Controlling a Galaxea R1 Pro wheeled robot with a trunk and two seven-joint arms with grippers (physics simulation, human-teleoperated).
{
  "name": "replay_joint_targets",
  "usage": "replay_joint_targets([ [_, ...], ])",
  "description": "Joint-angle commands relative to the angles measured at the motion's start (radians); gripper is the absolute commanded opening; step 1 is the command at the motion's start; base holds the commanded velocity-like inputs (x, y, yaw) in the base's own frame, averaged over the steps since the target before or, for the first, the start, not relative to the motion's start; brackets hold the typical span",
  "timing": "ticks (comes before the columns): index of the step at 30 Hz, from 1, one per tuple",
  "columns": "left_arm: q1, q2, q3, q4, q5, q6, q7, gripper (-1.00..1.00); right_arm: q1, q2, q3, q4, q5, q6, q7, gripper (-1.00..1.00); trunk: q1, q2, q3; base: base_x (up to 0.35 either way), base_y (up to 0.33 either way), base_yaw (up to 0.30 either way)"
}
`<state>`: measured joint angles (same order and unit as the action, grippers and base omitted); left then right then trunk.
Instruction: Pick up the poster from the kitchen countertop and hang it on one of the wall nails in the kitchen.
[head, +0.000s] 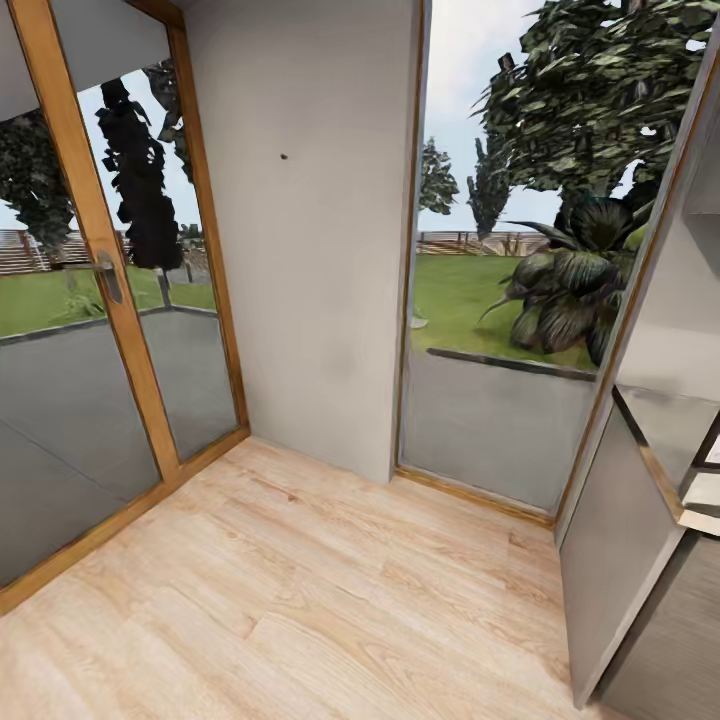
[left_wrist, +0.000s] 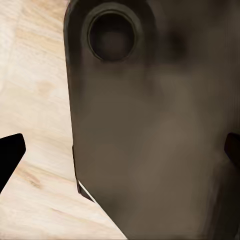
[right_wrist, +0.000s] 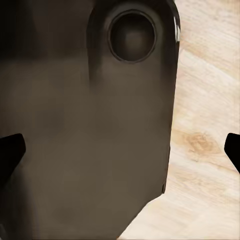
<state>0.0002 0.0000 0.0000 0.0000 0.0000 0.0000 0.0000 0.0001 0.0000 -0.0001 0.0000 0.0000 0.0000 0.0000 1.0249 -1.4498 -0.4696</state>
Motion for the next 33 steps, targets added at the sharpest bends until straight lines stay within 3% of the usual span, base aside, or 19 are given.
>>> replay_joint_targets([
  [1, 0.006, -0.006, -0.005, -0.006, 0.0, -0.003, -0.002, 1.0, -0.006, 0.006, 0.003, -0.006, 0.004, -0.006, 0.006, 1.0, 0.0, 0.0, 0.0, 0.0, 0.0, 0.0],
  [6, 0.026, -0.034, -0.005, -0.028, 0.0, -0.003, -0.002, 1.0, -0.035, 0.008, 0.003, -0.013, 0.004, -0.004, 0.009, 1.0, 0.0, 0.0, 0.0, 0.0, 0.0, 0.0],
  [27, 0.025, -0.034, -0.005, -0.028, 0.0, -0.003, -0.002, 1.0, -0.039, 0.008, 0.003, -0.013, 0.004, -0.004, 0.009, 1.0, 0.0, 0.0, 0.0, 0.0, 0.0, 0.0],
  [33, 0.04, -0.044, -0.001, -0.062, -0.005, -0.014, 0.0, 1.0, -0.074, -0.015, -0.004, -0.047, -0.013, -0.037, 0.003, 1.0, 0.0, 0.0, 0.0, 0.0, 0.0, 0.0],
])
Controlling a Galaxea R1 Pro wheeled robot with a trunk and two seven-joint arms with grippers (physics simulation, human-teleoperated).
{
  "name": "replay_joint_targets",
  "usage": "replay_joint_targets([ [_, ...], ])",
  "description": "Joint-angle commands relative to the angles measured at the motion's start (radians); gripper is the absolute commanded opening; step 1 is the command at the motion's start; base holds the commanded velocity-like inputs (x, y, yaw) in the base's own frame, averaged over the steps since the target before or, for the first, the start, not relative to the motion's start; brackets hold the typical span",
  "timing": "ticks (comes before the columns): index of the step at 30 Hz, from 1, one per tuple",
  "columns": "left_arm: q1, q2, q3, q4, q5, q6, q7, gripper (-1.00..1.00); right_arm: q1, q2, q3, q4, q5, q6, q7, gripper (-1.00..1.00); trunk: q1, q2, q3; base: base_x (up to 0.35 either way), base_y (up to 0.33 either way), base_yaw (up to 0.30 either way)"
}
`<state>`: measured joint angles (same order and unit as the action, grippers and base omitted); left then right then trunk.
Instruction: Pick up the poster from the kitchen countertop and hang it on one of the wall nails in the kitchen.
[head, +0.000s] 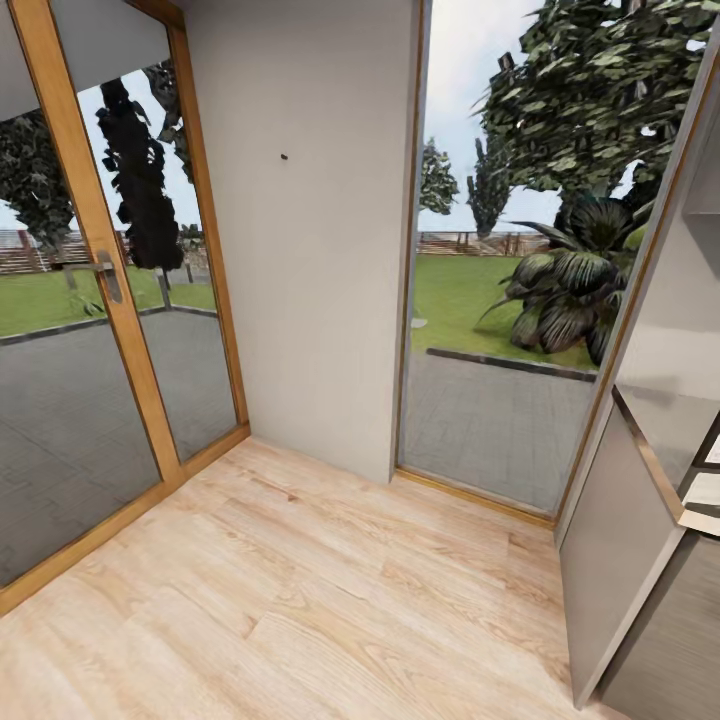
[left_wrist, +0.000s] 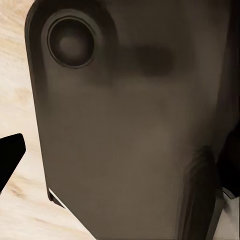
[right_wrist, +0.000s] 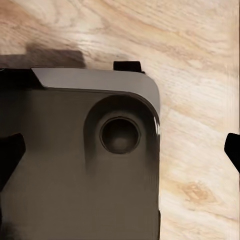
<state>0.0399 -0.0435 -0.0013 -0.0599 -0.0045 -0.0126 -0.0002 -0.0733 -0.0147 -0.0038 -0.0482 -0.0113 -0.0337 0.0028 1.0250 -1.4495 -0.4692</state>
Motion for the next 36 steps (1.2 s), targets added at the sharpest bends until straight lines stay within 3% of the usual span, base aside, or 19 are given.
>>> replay_joint_targets([
  [1, 0.001, -0.001, 0.0, -0.007, -0.001, -0.002, 0.0, 1.0, -0.006, -0.001, 0.0, -0.005, -0.002, -0.009, 0.0, 1.0, 0.0, 0.0, -0.001, 0.0, 0.0, 0.0],
  [6, 0.003, -0.001, 0.002, -0.035, -0.003, -0.004, 0.0, 1.0, -0.022, -0.006, -0.002, -0.033, -0.004, -0.037, -0.001, 1.0, 0.0, 0.0, -0.001, 0.0, 0.0, 0.0],
  [7, 0.004, -0.001, 0.002, -0.587, -0.003, -0.005, 0.0, 1.0, -0.023, -0.007, -0.002, -0.302, -0.004, -0.227, -0.001, 1.0, 0.0, 0.0, -0.001, 0.0, 0.0, 0.0],
  [8, 0.004, -0.001, 0.002, -0.629, -0.003, -0.008, 0.0, 1.0, -0.024, -0.007, -0.002, -0.333, -0.004, -0.233, -0.001, 1.0, 0.0, 0.0, -0.001, 0.0, 0.0, 0.0],
  [17, 0.004, 0.0, 0.01, -0.706, -0.002, -0.018, 0.0, 1.0, -0.025, -0.013, -0.004, -0.412, -0.006, -0.239, -0.003, 1.0, 0.0, 0.0, -0.001, 0.0, 0.0, 0.0],
  [29, 0.005, 0.001, 0.015, -0.698, -0.002, -0.02, 0.0, 1.0, -0.023, -0.014, 0.005, -0.406, 0.004, -0.242, -0.004, 1.0, 0.0, 0.0, -0.001, 0.0, -0.014, -0.005],
  [36, 0.005, 0.001, 0.015, -0.698, -0.002, -0.02, 0.0, 1.0, -0.023, -0.014, 0.005, -0.404, 0.004, -0.241, -0.004, 1.0, 0.0, 0.0, -0.001, 0.0, -0.211, -0.23],
])
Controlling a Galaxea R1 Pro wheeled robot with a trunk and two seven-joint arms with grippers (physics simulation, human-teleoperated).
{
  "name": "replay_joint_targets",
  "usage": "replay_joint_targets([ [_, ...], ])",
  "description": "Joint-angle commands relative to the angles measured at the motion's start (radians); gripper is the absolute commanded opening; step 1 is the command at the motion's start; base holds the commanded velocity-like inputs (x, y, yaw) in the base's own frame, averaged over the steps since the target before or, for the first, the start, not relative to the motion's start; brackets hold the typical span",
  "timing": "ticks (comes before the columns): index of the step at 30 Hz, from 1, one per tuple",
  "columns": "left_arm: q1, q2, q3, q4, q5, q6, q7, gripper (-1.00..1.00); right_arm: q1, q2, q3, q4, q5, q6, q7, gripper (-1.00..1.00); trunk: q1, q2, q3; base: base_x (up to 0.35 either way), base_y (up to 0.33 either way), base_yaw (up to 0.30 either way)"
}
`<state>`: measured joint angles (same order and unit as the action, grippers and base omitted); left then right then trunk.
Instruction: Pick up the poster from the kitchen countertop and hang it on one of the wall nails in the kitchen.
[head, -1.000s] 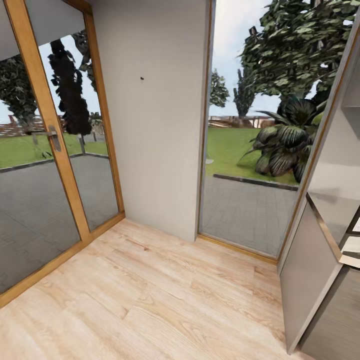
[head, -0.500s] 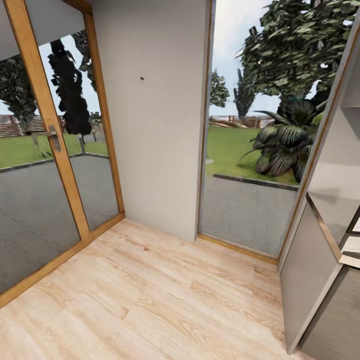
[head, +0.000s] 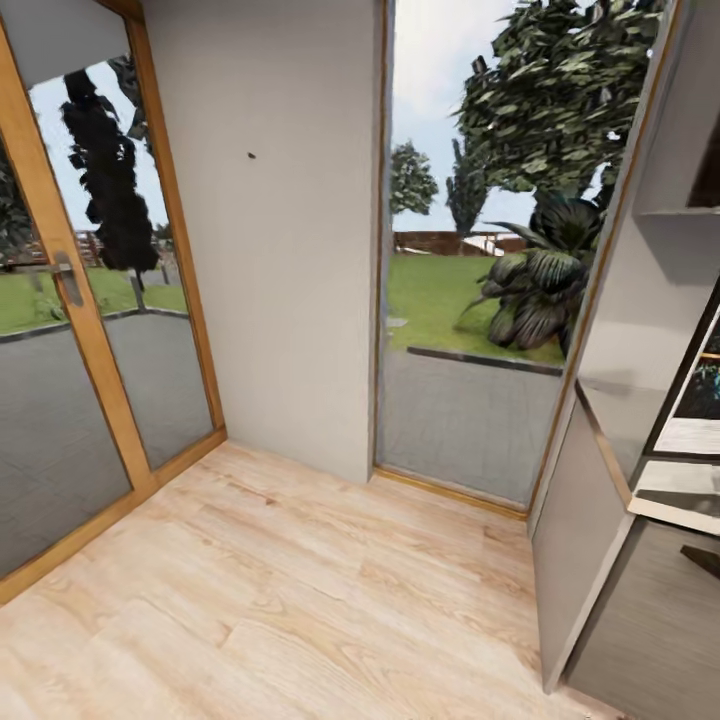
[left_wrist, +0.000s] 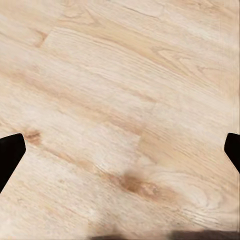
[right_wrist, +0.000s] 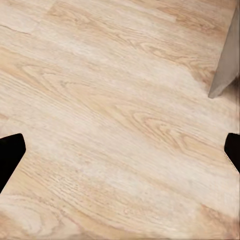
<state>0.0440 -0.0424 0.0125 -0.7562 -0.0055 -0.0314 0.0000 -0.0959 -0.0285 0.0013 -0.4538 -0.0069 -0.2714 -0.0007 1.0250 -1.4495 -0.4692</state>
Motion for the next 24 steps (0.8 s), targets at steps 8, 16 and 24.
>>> replay_joint_targets([
  [8, 0.0, 0.0, 0.001, 0.0, -0.001, -0.002, 0.0, 1.0, -0.001, 0.0, 0.0, 0.001, -0.001, -0.003, -0.001, 1.0, 0.0, 0.0, -0.001, 0.0, -0.063, -0.29],
  [16, 0.0, -0.001, 0.001, 0.0, -0.001, -0.001, 0.0, 1.0, -0.001, 0.0, -0.001, 0.001, -0.002, -0.003, -0.001, 1.0, 0.0, 0.0, -0.001, 0.0, -0.008, -0.299],
  [24, 0.0, -0.001, 0.001, 0.0, -0.002, -0.001, 0.0, 1.0, -0.001, 0.0, 0.0, 0.001, -0.002, -0.002, -0.001, 1.0, 0.0, 0.0, -0.001, 0.0, -0.001, -0.3],
])
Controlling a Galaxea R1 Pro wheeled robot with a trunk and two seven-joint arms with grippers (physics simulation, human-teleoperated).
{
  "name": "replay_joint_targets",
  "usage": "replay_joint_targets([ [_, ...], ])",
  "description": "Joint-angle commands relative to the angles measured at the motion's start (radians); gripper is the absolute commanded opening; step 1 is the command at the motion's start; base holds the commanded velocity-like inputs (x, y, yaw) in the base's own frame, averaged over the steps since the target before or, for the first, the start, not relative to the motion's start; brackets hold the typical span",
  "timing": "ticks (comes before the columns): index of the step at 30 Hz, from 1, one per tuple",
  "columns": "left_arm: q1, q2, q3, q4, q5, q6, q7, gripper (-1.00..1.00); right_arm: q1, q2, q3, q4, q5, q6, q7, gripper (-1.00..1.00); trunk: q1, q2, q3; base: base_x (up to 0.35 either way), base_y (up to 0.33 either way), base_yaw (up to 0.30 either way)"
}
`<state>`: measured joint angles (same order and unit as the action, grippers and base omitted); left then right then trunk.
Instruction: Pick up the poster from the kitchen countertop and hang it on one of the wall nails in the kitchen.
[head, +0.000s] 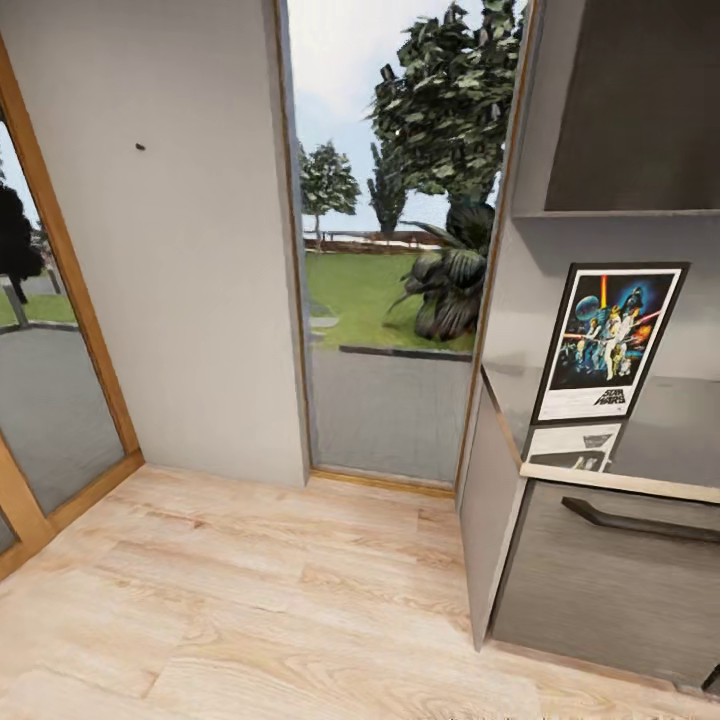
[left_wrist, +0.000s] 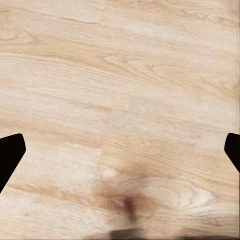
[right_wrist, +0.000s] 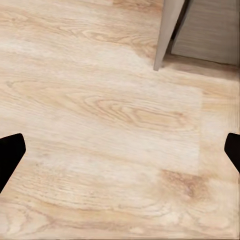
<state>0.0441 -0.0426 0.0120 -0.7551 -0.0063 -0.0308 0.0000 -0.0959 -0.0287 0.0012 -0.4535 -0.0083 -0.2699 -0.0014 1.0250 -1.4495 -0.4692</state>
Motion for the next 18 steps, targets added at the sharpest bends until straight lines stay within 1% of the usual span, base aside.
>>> replay_joint_targets([
  [1, 0.0, 0.0, 0.001, -0.001, -0.001, -0.002, 0.0, 1.0, -0.001, 0.0, 0.0, 0.001, -0.001, -0.003, 0.0, 1.0, 0.0, 0.0, -0.001, 0.0, 0.0, -0.3],
  [3, 0.0, 0.0, 0.001, -0.001, 0.0, -0.002, 0.0, 1.0, -0.001, 0.0, 0.0, 0.001, -0.001, -0.003, 0.0, 1.0, 0.0, 0.0, -0.001, 0.0, 0.0, -0.274],
  [4, 0.0, 0.0, 0.001, -0.001, -0.001, -0.002, 0.0, 1.0, -0.001, 0.0, 0.0, 0.002, -0.001, -0.002, 0.0, 1.0, 0.0, 0.0, -0.001, 0.0, 0.0, -0.111],
  [8, 0.0, 0.0, 0.0, 0.0, 0.0, -0.002, 0.0, 1.0, -0.001, 0.0, 0.002, 0.058, 0.002, -0.004, 0.002, 1.0, 0.0, 0.0, -0.001, 0.0, 0.0, -0.032],
  [14, 0.0, 0.0, 0.0, -0.001, 0.0, -0.002, 0.0, 1.0, -0.001, 0.001, 0.001, 0.066, 0.0, -0.004, 0.001, 1.0, 0.0, 0.0, -0.001, 0.0, 0.0, -0.005],
  [18, 0.0, 0.0, 0.0, -0.001, 0.0, -0.002, 0.0, 1.0, -0.001, 0.0, -0.001, 0.067, -0.003, -0.003, 0.001, 1.0, 0.0, 0.0, -0.001, 0.0, 0.0, -0.128],
])
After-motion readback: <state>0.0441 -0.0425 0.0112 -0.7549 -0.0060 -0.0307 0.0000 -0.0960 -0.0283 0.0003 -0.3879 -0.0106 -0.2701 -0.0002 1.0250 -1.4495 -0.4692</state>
